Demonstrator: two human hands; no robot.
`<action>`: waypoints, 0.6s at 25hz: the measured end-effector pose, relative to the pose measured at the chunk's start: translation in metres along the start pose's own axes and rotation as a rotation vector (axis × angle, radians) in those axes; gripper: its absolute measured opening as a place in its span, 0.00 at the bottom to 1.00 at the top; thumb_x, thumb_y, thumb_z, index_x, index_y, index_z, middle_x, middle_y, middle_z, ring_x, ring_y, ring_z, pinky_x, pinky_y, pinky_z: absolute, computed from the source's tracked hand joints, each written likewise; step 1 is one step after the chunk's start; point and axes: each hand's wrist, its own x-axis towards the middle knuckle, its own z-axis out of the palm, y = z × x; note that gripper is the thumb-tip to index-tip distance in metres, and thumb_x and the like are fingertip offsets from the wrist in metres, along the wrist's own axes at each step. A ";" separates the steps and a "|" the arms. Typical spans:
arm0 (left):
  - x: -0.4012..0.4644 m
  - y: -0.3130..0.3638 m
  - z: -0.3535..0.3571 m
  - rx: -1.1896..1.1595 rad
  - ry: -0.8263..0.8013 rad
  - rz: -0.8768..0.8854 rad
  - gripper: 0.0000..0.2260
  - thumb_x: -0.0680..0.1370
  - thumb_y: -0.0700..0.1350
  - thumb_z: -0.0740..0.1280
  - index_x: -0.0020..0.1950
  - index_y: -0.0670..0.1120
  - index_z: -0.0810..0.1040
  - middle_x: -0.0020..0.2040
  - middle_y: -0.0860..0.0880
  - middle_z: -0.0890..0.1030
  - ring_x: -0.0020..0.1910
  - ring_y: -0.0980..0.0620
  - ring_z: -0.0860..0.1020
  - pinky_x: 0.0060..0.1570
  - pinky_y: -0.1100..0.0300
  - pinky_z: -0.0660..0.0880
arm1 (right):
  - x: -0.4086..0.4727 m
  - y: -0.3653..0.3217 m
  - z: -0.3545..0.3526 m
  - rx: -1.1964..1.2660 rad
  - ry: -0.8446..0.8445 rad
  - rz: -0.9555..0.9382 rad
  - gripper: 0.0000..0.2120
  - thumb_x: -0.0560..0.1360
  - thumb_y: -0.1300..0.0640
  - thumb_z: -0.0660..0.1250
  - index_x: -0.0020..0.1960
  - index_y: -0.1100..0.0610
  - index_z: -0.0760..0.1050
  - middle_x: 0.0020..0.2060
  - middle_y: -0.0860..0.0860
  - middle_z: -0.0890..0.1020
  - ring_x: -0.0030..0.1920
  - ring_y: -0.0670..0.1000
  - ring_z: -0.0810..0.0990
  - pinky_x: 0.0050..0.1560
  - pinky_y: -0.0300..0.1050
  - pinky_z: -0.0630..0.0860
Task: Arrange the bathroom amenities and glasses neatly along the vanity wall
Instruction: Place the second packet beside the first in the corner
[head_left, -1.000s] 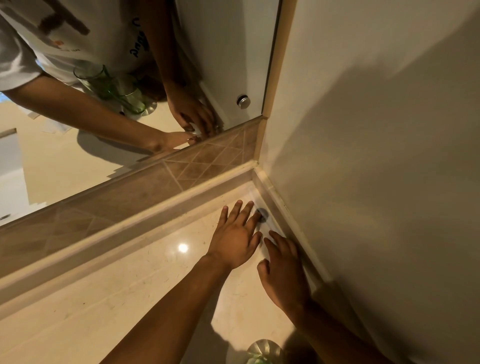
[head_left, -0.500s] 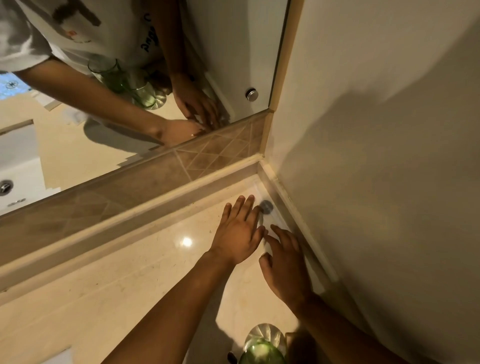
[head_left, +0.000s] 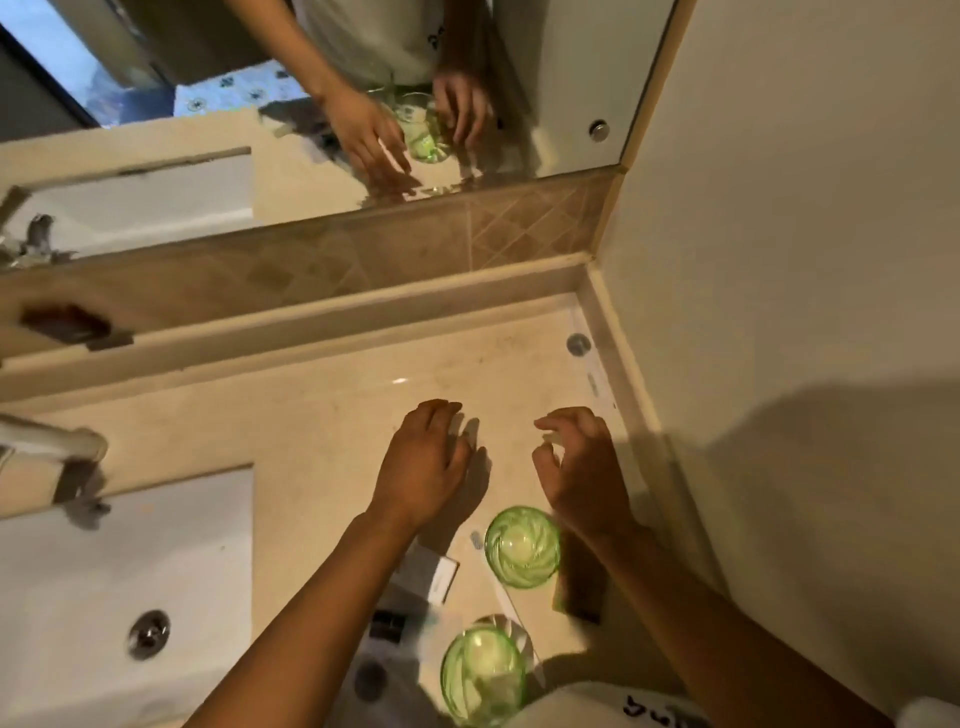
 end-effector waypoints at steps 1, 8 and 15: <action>-0.020 0.001 -0.002 -0.026 0.021 -0.039 0.20 0.81 0.49 0.61 0.70 0.42 0.74 0.68 0.43 0.76 0.66 0.43 0.74 0.65 0.54 0.70 | -0.011 -0.007 -0.004 0.044 0.010 -0.043 0.12 0.72 0.60 0.65 0.54 0.57 0.81 0.51 0.51 0.80 0.52 0.51 0.77 0.53 0.51 0.78; -0.134 0.001 -0.008 -0.180 0.206 -0.239 0.13 0.80 0.45 0.66 0.65 0.45 0.78 0.60 0.47 0.80 0.53 0.47 0.80 0.48 0.60 0.71 | -0.087 -0.072 -0.011 0.113 -0.241 -0.103 0.11 0.76 0.58 0.63 0.56 0.51 0.79 0.54 0.46 0.77 0.54 0.45 0.77 0.56 0.40 0.75; -0.240 -0.006 0.014 -0.244 0.264 -0.522 0.04 0.79 0.43 0.66 0.49 0.46 0.81 0.45 0.49 0.82 0.41 0.49 0.79 0.42 0.55 0.75 | -0.158 -0.084 -0.016 0.085 -0.437 -0.115 0.09 0.80 0.57 0.62 0.56 0.53 0.79 0.53 0.46 0.78 0.49 0.41 0.77 0.44 0.26 0.72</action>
